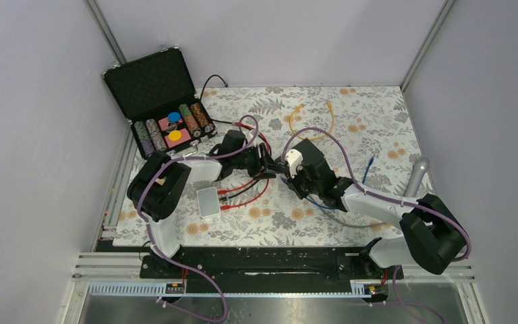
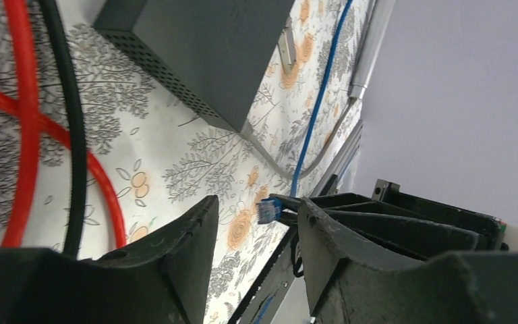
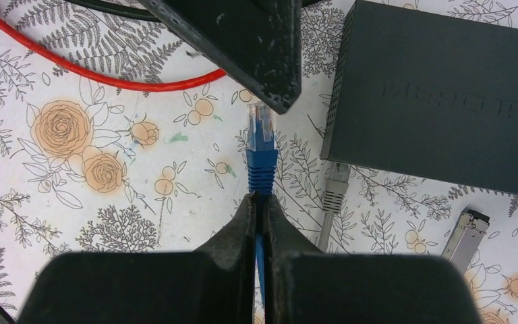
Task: Insert the plug into the switch port
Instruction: Pick up the connector from the center of the board.
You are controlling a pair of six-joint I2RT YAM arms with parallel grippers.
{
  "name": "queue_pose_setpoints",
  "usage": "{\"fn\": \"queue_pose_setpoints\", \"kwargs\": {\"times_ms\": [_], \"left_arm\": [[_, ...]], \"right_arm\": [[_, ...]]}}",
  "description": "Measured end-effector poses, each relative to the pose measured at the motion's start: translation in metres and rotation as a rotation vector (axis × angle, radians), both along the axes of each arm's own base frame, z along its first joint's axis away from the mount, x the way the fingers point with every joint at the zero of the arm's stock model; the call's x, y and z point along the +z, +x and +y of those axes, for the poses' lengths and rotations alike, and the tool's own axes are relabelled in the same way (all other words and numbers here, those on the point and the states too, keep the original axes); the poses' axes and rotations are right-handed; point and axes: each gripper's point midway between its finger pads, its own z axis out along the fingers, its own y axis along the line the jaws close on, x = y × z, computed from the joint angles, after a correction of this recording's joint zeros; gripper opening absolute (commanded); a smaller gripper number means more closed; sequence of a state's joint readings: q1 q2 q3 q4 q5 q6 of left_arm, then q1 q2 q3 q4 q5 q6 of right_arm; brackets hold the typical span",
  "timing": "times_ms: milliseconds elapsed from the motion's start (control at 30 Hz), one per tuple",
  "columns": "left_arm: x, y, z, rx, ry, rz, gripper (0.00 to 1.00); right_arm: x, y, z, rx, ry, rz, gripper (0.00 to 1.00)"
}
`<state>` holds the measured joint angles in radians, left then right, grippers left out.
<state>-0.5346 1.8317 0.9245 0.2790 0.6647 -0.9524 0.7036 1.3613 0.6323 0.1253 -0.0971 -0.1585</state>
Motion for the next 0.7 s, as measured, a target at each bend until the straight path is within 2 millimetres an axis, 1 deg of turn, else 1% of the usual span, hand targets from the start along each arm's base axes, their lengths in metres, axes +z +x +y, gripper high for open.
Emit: {"fn": "queue_pose_setpoints", "kwargs": {"times_ms": [67, 233, 267, 300, 367, 400, 600, 633, 700], "left_arm": [[0.003, -0.001, -0.004, -0.008, -0.016, -0.002, 0.41], [-0.001, -0.002, -0.009, -0.020, -0.037, 0.010, 0.40], [-0.003, -0.003, -0.010, -0.022, -0.036, 0.017, 0.36], [-0.005, -0.004, -0.010, -0.024, -0.034, 0.022, 0.29], [-0.006, -0.005, -0.010, -0.025, -0.034, 0.028, 0.06], [-0.005, -0.005, -0.011, -0.027, -0.036, 0.030, 0.00], [-0.001, -0.006, -0.014, -0.039, -0.048, 0.017, 0.00], [-0.001, -0.006, -0.014, -0.041, -0.048, 0.016, 0.00], [0.000, -0.006, -0.015, -0.045, -0.051, 0.006, 0.00]], "right_arm": [[0.000, -0.002, 0.000, 0.006, 0.000, -0.003, 0.00], [0.003, -0.002, 0.001, 0.010, 0.004, -0.010, 0.00], [0.003, -0.002, 0.001, 0.010, 0.005, -0.011, 0.00], [0.003, -0.002, 0.001, 0.010, 0.006, -0.011, 0.00], [0.003, -0.003, 0.001, 0.010, 0.005, -0.011, 0.00], [0.003, -0.003, 0.001, 0.010, 0.006, -0.010, 0.03], [0.003, -0.005, 0.002, 0.006, 0.010, 0.009, 0.35], [0.004, -0.006, 0.003, 0.006, 0.014, 0.013, 0.37], [0.005, -0.008, 0.005, 0.015, 0.020, 0.027, 0.39]]}}
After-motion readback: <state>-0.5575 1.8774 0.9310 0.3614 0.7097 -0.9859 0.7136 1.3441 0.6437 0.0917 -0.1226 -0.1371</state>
